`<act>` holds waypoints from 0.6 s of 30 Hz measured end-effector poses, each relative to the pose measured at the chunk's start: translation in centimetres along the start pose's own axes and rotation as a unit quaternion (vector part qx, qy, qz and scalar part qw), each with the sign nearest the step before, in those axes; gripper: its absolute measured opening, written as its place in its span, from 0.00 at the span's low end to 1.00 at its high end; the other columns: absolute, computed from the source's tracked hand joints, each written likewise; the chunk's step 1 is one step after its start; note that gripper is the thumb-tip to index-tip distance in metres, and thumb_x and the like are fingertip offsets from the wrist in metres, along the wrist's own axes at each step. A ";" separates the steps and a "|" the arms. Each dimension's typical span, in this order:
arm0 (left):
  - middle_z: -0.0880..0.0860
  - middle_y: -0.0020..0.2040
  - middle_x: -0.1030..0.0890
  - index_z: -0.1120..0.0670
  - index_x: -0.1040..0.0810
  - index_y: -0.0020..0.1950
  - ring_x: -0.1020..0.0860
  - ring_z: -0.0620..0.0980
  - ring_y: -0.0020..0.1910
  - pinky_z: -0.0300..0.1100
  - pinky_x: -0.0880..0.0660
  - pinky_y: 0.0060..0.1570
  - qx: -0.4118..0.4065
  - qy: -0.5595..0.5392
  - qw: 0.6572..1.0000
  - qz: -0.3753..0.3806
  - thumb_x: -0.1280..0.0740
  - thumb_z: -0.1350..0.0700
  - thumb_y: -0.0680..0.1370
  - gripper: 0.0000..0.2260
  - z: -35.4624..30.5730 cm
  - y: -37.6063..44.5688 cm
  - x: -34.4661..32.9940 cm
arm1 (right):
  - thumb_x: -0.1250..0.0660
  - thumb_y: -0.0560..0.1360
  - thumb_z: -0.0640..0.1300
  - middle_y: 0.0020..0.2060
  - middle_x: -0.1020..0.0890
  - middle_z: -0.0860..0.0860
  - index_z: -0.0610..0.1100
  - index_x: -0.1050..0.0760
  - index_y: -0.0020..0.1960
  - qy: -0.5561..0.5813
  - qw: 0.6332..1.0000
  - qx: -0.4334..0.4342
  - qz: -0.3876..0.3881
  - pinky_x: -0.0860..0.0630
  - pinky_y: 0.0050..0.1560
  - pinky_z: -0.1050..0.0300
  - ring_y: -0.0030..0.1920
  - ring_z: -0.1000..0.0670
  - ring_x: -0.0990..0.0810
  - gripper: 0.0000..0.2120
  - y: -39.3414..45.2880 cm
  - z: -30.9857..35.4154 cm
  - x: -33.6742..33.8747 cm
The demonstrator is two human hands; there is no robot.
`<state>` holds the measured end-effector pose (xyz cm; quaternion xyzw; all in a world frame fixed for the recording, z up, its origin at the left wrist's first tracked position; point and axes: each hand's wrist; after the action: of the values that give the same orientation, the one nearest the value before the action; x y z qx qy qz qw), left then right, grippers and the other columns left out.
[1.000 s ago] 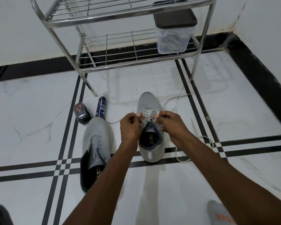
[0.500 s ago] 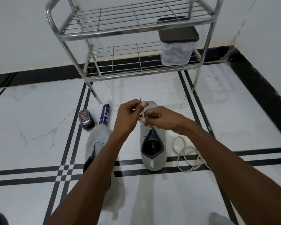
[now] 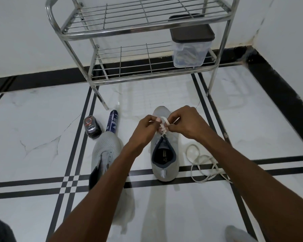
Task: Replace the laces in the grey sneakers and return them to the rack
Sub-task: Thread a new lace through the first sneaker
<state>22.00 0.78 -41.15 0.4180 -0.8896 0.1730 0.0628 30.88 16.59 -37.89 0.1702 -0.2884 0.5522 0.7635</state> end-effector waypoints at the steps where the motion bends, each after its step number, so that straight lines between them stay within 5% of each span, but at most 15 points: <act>1: 0.49 0.45 0.15 0.54 0.20 0.53 0.19 0.39 0.41 0.34 0.27 0.45 0.001 0.003 1.000 -0.005 0.37 0.50 0.85 0.10 0.0 -0.1 -0.3 | 0.22 0.67 0.41 0.35 0.14 0.54 0.48 0.13 0.41 -0.005 0.999 0.017 -0.031 0.17 0.44 0.51 0.37 0.54 0.15 0.04 0.0 -0.2 -0.3; 6: 0.47 0.55 0.16 0.49 0.19 0.56 0.19 0.47 0.56 0.49 0.24 0.61 0.011 0.024 0.997 -0.070 0.37 0.41 0.82 0.14 0.3 -0.3 0.0 | 0.21 0.68 0.41 0.36 0.14 0.54 0.46 0.15 0.40 0.086 0.989 -0.003 -0.122 0.16 0.46 0.51 0.37 0.56 0.14 0.04 0.1 -1.1 -1.5; 10: 0.46 0.62 0.21 0.43 0.23 0.55 0.26 0.53 0.65 0.60 0.32 0.68 0.059 0.185 0.971 -0.139 0.39 0.33 0.78 0.17 0.7 -0.6 0.9 | 0.21 0.69 0.38 0.39 0.13 0.47 0.40 0.15 0.42 0.214 0.969 -0.048 -0.113 0.16 0.44 0.52 0.40 0.48 0.13 0.04 -0.4 -1.4 -1.9; 15: 0.46 0.52 0.16 0.45 0.19 0.46 0.21 0.54 0.60 0.60 0.28 0.64 0.081 0.139 0.973 -0.165 0.40 0.25 0.72 0.25 0.8 -1.2 0.2 | 0.20 0.68 0.37 0.41 0.13 0.44 0.38 0.15 0.45 0.304 0.945 -0.090 -0.081 0.17 0.46 0.55 0.45 0.45 0.13 0.07 -0.4 -0.8 -2.5; 18: 0.51 0.54 0.14 0.52 0.14 0.53 0.19 0.51 0.58 0.44 0.24 0.53 0.104 -0.042 0.990 -0.081 0.34 0.35 0.79 0.22 -0.2 -1.4 -0.9 | 0.21 0.70 0.37 0.43 0.13 0.43 0.38 0.15 0.47 0.329 0.937 -0.095 -0.064 0.17 0.48 0.54 0.47 0.44 0.13 0.07 -0.4 -0.4 -2.5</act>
<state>23.64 0.72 -40.90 0.4999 -0.8317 0.2415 -0.0042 30.79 14.83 -39.75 -0.0763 -0.0605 0.4969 0.8623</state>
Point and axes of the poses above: each hand's wrist, its own y-axis towards the middle knuckle, its own x-axis out of the back of the hand, z = x × y
